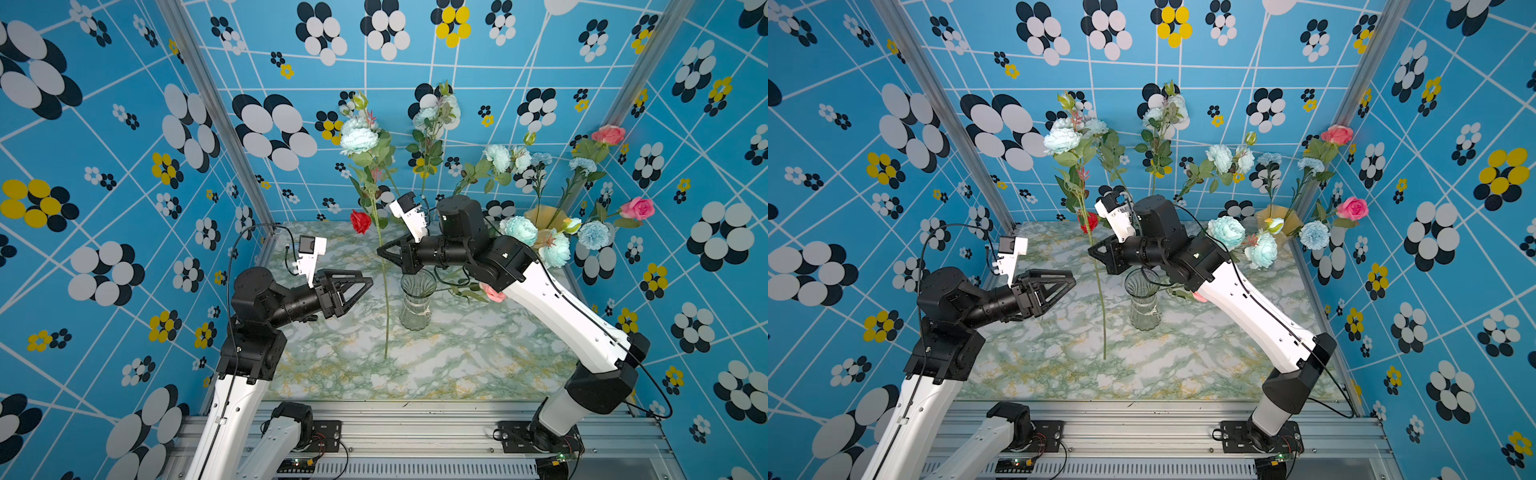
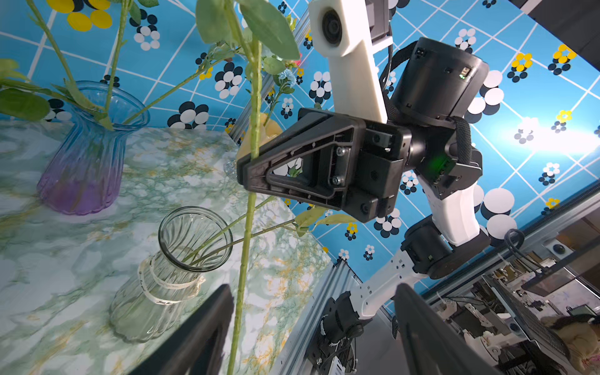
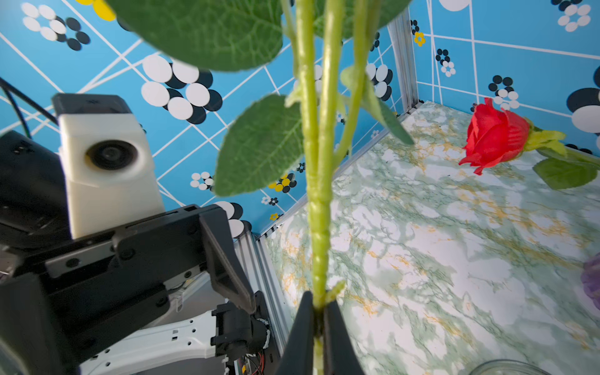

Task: Pick out blue flowers from the vase
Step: Pick up the flower from the vase, then place the flower at the center of the board.

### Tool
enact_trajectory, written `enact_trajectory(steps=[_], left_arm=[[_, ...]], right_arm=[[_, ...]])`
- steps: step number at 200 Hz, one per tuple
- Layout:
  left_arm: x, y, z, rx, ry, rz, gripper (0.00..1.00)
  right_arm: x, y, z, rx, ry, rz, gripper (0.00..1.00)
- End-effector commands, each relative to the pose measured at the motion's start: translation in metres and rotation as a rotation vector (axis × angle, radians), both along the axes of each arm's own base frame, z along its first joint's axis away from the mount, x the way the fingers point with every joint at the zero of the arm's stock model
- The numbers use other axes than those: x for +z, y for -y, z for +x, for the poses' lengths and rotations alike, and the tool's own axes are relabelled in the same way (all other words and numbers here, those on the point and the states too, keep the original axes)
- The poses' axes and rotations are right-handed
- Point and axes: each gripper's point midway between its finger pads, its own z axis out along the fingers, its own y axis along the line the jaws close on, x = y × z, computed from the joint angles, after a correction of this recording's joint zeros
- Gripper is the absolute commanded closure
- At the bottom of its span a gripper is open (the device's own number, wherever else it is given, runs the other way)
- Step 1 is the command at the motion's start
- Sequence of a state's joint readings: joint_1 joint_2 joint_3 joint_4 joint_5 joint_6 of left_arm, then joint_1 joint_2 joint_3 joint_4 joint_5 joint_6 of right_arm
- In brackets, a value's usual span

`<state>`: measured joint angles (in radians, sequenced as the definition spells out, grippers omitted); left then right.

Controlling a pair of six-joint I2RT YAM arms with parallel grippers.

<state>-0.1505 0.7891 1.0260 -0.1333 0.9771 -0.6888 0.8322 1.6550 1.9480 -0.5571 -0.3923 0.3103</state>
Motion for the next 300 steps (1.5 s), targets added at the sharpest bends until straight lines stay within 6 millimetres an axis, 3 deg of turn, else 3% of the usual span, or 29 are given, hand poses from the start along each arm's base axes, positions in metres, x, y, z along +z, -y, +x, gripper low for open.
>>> enact_trajectory(steps=[1,58,158,230,258,274,300], left_arm=[[0.008,0.003,-0.010,-0.045,0.070,0.003,0.25],[0.001,0.011,-0.008,-0.071,0.084,0.037,0.42],[-0.002,0.019,-0.005,-0.086,0.094,0.093,0.56],[-0.002,0.021,-0.005,-0.093,0.094,0.099,0.88],[-0.006,0.019,-0.004,-0.074,0.089,0.116,0.95],[-0.012,0.016,-0.002,-0.046,0.076,0.143,0.98],[-0.030,0.005,0.008,0.050,0.027,0.245,1.00]], right_arm=[[0.039,0.001,-0.017,0.063,0.032,0.130,0.95],[0.039,-0.009,-0.030,0.135,-0.005,0.160,0.95],[0.035,-0.020,-0.045,0.199,-0.024,0.158,0.95],[0.031,-0.025,-0.049,0.209,-0.025,0.150,0.95],[0.030,-0.023,-0.047,0.196,-0.018,0.138,0.94],[0.027,-0.020,-0.045,0.175,-0.010,0.124,0.88],[0.019,-0.015,-0.037,0.116,0.007,0.087,0.65]])
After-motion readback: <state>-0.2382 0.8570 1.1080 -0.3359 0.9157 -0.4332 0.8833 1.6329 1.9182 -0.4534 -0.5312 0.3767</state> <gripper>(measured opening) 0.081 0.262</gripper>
